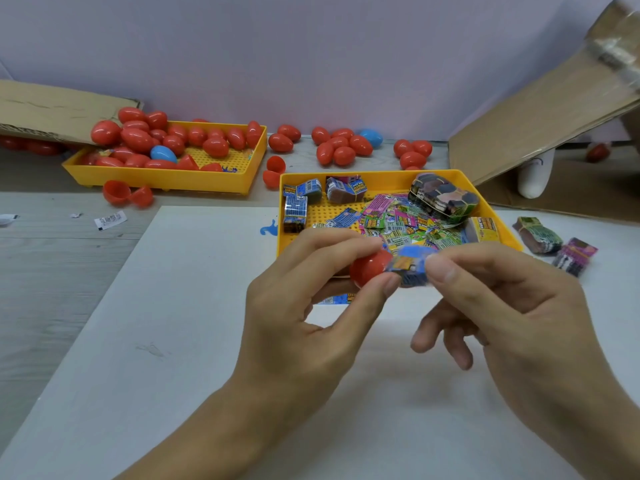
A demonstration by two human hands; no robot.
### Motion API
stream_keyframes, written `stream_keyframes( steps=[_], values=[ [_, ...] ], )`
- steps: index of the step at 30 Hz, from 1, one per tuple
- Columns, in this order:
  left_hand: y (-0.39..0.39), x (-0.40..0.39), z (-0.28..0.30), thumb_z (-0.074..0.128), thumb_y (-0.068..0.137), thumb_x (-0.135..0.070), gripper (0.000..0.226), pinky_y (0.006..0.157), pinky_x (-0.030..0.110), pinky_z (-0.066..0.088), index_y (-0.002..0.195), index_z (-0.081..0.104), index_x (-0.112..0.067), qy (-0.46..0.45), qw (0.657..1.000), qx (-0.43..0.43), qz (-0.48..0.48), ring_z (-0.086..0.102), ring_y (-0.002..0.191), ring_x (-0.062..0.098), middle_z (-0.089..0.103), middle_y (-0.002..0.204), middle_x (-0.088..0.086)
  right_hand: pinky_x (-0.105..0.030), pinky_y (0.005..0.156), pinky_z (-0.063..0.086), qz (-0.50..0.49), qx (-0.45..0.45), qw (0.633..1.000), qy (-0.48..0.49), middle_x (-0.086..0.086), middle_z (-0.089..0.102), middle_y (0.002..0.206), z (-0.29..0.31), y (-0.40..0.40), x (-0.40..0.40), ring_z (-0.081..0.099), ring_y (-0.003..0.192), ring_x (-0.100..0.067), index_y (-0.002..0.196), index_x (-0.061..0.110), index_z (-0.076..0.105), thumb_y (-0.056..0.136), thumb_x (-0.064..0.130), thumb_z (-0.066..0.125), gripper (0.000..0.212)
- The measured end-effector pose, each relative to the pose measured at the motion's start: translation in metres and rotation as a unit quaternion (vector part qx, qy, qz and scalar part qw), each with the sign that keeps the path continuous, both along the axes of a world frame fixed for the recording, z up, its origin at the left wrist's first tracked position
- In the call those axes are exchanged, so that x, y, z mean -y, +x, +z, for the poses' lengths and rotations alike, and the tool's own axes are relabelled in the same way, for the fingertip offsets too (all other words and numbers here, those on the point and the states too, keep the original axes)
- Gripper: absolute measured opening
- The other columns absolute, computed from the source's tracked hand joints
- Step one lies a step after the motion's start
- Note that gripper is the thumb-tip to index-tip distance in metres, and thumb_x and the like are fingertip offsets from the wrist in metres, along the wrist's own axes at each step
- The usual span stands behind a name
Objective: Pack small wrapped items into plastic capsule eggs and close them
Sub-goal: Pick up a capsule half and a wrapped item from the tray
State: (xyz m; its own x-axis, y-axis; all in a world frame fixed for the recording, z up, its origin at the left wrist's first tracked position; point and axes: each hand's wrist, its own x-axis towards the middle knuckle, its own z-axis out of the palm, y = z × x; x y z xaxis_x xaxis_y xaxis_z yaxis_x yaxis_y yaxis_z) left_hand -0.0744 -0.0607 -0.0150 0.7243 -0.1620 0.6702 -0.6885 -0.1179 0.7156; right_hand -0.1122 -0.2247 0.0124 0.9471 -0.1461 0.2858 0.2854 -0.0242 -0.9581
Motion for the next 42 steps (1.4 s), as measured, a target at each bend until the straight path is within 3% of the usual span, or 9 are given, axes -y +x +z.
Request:
stream_keyframes(
  steps=[4, 9, 20, 25, 30, 32, 35, 38, 42],
  values=[
    [0.001, 0.000, -0.001, 0.069, 0.087, -0.020, 0.027, 0.076, 0.022, 0.057, 0.111, 0.068, -0.009, 0.001, 1.000, -0.001, 0.016, 0.068, 0.096, 0.021, 0.064, 0.106, 0.005, -0.021, 0.033, 0.036, 0.011, -0.060, 0.997, 0.046, -0.011, 0.072, 0.076, 0.002, 0.004, 0.005, 0.060, 0.038, -0.028, 0.080, 0.029, 0.061, 0.068, 0.042, 0.080, 0.026],
    [0.001, 0.000, -0.001, 0.070, 0.087, -0.018, 0.027, 0.076, 0.024, 0.058, 0.111, 0.068, -0.007, 0.012, 1.000, 0.011, 0.010, 0.066, 0.099, 0.021, 0.063, 0.106, 0.006, -0.022, 0.036, 0.040, 0.020, -0.060, 0.998, -0.024, -0.005, 0.073, 0.081, -0.004, 0.004, 0.005, 0.066, 0.052, -0.023, 0.083, 0.022, 0.077, 0.079, 0.033, 0.067, 0.015],
    [0.000, 0.000, 0.001, 0.071, 0.086, -0.019, 0.027, 0.076, 0.024, 0.058, 0.110, 0.068, -0.008, 0.020, 1.000, 0.020, 0.007, 0.066, 0.098, 0.019, 0.064, 0.105, 0.006, -0.017, 0.040, 0.043, -0.048, 0.000, 0.990, -0.134, 0.003, 0.071, 0.067, -0.004, 0.002, 0.007, 0.064, 0.050, -0.013, 0.085, 0.032, 0.075, 0.079, 0.033, 0.073, 0.006],
    [-0.002, -0.001, 0.003, 0.071, 0.087, -0.017, 0.028, 0.077, 0.030, 0.059, 0.113, 0.066, -0.008, 0.058, 0.996, 0.065, 0.016, 0.065, 0.099, 0.019, 0.064, 0.106, 0.006, -0.034, 0.044, 0.048, -0.071, 0.037, 0.969, -0.234, 0.008, 0.069, 0.075, -0.002, -0.002, 0.007, 0.068, 0.064, -0.016, 0.085, 0.032, 0.075, 0.078, 0.024, 0.071, 0.012],
    [-0.002, -0.002, 0.004, 0.072, 0.086, -0.017, 0.026, 0.077, 0.027, 0.057, 0.110, 0.068, -0.006, 0.092, 0.991, 0.094, 0.019, 0.064, 0.099, 0.012, 0.065, 0.105, 0.007, -0.013, 0.042, 0.040, -0.024, -0.010, 0.982, -0.187, 0.005, 0.070, 0.068, -0.002, 0.004, 0.013, 0.066, 0.055, -0.015, 0.084, 0.037, 0.077, 0.077, 0.020, 0.079, 0.018],
    [-0.002, -0.002, 0.004, 0.071, 0.086, -0.017, 0.027, 0.077, 0.026, 0.057, 0.111, 0.067, -0.008, 0.091, 0.992, 0.090, 0.014, 0.064, 0.099, 0.012, 0.065, 0.105, 0.005, -0.010, 0.042, 0.039, -0.024, -0.007, 0.981, -0.191, 0.006, 0.070, 0.067, -0.001, 0.005, 0.014, 0.065, 0.054, -0.014, 0.083, 0.037, 0.078, 0.079, 0.017, 0.081, 0.020],
    [-0.002, -0.001, 0.004, 0.070, 0.087, -0.017, 0.027, 0.076, 0.024, 0.058, 0.112, 0.066, -0.009, 0.073, 0.995, 0.067, -0.002, 0.065, 0.099, 0.014, 0.065, 0.105, 0.005, -0.010, 0.042, 0.039, -0.019, -0.005, 0.982, -0.190, 0.007, 0.071, 0.070, 0.002, 0.003, 0.012, 0.065, 0.054, -0.014, 0.086, 0.038, 0.077, 0.074, 0.031, 0.084, 0.015],
    [-0.002, -0.001, 0.003, 0.069, 0.088, -0.017, 0.026, 0.077, 0.024, 0.058, 0.112, 0.066, -0.009, 0.066, 0.996, 0.060, -0.004, 0.065, 0.101, 0.013, 0.066, 0.106, 0.005, -0.016, 0.040, 0.042, -0.023, -0.018, 0.978, -0.207, 0.006, 0.072, 0.071, 0.003, 0.003, 0.013, 0.067, 0.057, -0.015, 0.084, 0.037, 0.077, 0.074, 0.030, 0.078, 0.013],
    [-0.002, 0.000, 0.001, 0.071, 0.087, -0.016, 0.027, 0.077, 0.027, 0.059, 0.111, 0.068, -0.006, 0.073, 0.995, 0.068, 0.010, 0.066, 0.099, 0.018, 0.066, 0.105, 0.006, -0.039, 0.046, 0.049, -0.063, -0.005, 0.965, -0.254, 0.010, 0.070, 0.074, 0.002, 0.001, 0.010, 0.066, 0.062, -0.016, 0.077, 0.037, 0.075, 0.073, 0.027, 0.070, 0.012]
  ],
)
